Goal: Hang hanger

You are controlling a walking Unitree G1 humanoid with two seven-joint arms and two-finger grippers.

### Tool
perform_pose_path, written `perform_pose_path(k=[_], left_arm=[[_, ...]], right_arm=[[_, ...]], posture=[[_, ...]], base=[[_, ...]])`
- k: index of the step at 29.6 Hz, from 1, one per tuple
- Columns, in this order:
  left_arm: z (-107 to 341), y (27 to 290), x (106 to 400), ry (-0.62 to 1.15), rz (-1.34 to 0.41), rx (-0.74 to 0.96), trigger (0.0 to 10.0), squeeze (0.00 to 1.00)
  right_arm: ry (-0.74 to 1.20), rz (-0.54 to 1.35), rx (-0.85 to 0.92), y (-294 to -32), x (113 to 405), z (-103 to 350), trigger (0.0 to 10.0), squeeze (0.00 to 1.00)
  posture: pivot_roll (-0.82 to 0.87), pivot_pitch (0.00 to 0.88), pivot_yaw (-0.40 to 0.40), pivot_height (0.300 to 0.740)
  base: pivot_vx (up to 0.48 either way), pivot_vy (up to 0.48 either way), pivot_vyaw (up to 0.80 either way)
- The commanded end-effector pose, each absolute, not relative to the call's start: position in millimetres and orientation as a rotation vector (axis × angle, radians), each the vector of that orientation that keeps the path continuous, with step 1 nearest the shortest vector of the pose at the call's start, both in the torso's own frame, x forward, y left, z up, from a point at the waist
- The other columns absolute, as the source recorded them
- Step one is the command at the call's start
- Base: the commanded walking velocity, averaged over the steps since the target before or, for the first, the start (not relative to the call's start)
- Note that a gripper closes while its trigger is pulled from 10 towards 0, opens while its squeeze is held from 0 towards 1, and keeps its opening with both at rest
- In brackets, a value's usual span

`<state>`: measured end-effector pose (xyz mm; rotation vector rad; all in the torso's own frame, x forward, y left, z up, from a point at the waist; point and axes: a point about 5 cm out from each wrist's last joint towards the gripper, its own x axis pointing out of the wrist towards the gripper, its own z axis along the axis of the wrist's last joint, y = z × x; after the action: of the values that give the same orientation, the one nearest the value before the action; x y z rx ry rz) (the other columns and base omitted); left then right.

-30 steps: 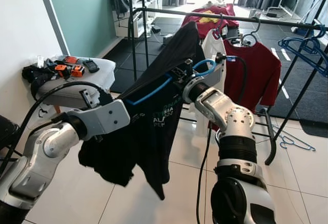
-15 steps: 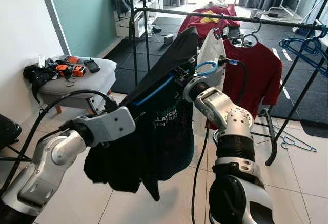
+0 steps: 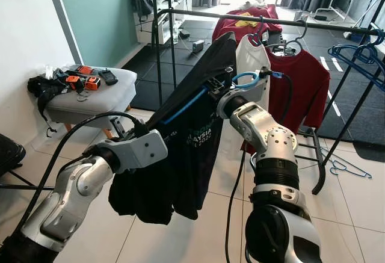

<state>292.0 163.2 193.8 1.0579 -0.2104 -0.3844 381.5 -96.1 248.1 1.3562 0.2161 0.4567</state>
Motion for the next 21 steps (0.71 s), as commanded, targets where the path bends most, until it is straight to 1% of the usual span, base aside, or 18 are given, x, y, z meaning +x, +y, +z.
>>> perform_pose_path(k=[1,2,4,6,7,10,12,14,16,21], left_arm=[[178.9,187.4,292.5,-0.096,-0.352,1.108,10.0,0.00],[178.9,187.4,292.5,-0.096,-0.352,1.108,10.0,0.00],[180.0,208.0,292.1,-0.065,-0.297,1.134,10.0,0.00],[180.0,208.0,292.1,-0.065,-0.297,1.134,10.0,0.00],[181.1,216.6,291.4,-0.053,-0.273,1.144,10.0,0.00],[182.5,223.8,290.8,-0.044,-0.249,1.150,10.0,0.00],[190.0,230.3,290.2,-0.057,-0.206,1.122,10.0,0.00],[190.0,230.3,290.2,-0.057,-0.206,1.122,10.0,0.00],[200.4,226.1,291.0,-0.103,-0.193,1.079,10.0,0.00],[202.7,218.4,290.1,-0.133,-0.224,1.070,10.0,0.00]], right_arm=[[0.087,0.468,1.405,-108.2,383.3,271.2,10.0,0.00],[0.087,0.468,1.405,-108.2,383.3,271.2,10.0,0.00],[0.087,0.468,1.397,-109.0,383.0,270.8,10.0,0.00],[0.087,0.468,1.397,-109.0,383.0,270.8,10.0,0.00],[0.088,0.473,1.392,-108.6,382.5,270.8,10.0,0.00],[0.094,0.482,1.383,-106.9,381.8,270.6,10.0,0.00],[0.114,0.509,1.336,-100.3,379.6,269.8,10.0,0.00],[0.114,0.509,1.336,-100.3,379.6,269.8,10.0,0.00],[0.130,0.526,1.314,-95.0,378.0,268.5,10.0,0.00],[0.118,0.517,1.333,-96.1,378.1,269.1,10.0,0.00]], posture=[[0.00,0.000,-0.023,0.740],[0.00,0.000,-0.023,0.740],[0.00,0.000,-0.024,0.740],[0.00,0.000,-0.024,0.740],[0.00,0.000,-0.025,0.740],[0.01,0.000,-0.025,0.740],[0.01,0.000,-0.030,0.740],[0.01,0.000,-0.030,0.740],[0.01,0.000,-0.032,0.740],[0.01,0.000,-0.032,0.740]], base=[[0.000,0.000,0.00],[0.000,0.000,0.00],[0.000,0.000,0.00],[0.000,0.000,0.00],[0.000,0.000,0.00],[0.000,0.000,0.00],[0.000,0.000,0.00],[0.000,0.000,0.00],[0.000,0.000,0.00],[0.000,0.000,0.00]])
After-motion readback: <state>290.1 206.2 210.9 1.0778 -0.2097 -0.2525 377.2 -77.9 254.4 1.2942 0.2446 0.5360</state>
